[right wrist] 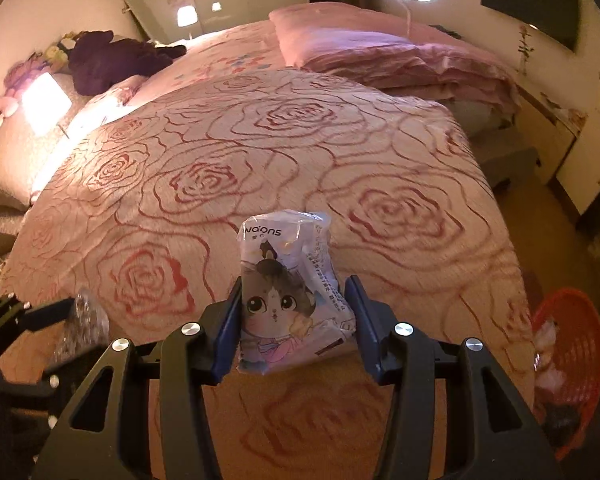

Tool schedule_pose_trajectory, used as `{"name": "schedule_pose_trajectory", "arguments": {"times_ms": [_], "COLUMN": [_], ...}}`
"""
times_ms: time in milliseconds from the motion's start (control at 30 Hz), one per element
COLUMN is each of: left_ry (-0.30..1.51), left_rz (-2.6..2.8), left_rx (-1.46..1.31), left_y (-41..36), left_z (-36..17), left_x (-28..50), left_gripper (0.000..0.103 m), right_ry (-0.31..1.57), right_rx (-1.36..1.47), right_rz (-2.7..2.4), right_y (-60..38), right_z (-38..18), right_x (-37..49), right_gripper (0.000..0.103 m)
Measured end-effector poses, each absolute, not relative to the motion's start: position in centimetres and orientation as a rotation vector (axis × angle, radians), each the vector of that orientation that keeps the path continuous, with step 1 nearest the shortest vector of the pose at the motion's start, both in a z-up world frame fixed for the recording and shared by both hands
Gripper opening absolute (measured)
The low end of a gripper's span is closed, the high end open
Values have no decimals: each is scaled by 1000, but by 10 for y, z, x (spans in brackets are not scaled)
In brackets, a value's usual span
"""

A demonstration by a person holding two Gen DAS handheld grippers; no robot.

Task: Collect trash
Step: 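Carry blister pack and cat-printed packet over the red wastebasket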

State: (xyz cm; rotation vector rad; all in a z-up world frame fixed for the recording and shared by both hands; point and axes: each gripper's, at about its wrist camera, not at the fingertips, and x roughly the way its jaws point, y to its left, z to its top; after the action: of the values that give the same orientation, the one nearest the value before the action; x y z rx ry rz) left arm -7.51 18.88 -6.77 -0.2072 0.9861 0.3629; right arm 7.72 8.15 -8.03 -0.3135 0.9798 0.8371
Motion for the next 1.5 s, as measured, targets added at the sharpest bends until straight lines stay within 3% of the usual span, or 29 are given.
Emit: {"name": "schedule_pose_trajectory", "arguments": {"times_ms": [1500], "left_ry": [969], "left_rz": [210], "left_rx": [-140], "left_y": [130], "left_z": [-48], "left_x": [-5], "left_gripper": [54], "right_ry": [1029], "right_rx": [-101], "right_rz": [631], "right_y": [-52], "right_z": [-83], "right_x": [77], "right_gripper": [48]}}
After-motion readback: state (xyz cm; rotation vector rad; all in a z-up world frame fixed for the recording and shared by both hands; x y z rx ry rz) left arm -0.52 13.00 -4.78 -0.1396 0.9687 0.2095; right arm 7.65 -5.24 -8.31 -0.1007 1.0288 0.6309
